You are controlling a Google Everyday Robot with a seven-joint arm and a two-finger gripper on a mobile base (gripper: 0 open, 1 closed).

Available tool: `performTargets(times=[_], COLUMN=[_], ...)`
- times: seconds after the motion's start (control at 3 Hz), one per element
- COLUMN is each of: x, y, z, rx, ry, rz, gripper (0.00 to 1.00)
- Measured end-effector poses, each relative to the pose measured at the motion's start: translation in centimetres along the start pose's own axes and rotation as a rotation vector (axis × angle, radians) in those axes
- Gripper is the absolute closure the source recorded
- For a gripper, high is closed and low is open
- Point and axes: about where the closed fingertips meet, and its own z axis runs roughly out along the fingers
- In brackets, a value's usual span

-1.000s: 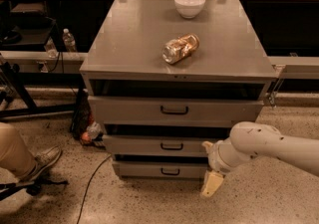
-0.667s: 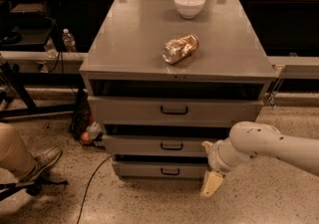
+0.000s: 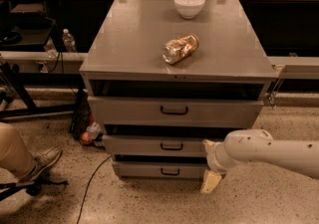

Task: Open middle drawer

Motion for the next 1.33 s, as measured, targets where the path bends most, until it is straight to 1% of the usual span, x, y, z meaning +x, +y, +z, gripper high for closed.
performTargets(times=[0.33, 0.67, 1.0, 1.33], x=[1.5, 2.3, 2.5, 2.3], y=[-1.3, -2.7, -4.5, -6.0], z=[2.6, 3.9, 5.1, 5.7], rx=[0.046, 0.107, 0.167, 0.211], ry=[0.011, 0.006, -0.003, -0.015], rz=[-0.019, -0.028, -0.046, -0.069], gripper=[0.00, 0.00, 0.00, 0.00])
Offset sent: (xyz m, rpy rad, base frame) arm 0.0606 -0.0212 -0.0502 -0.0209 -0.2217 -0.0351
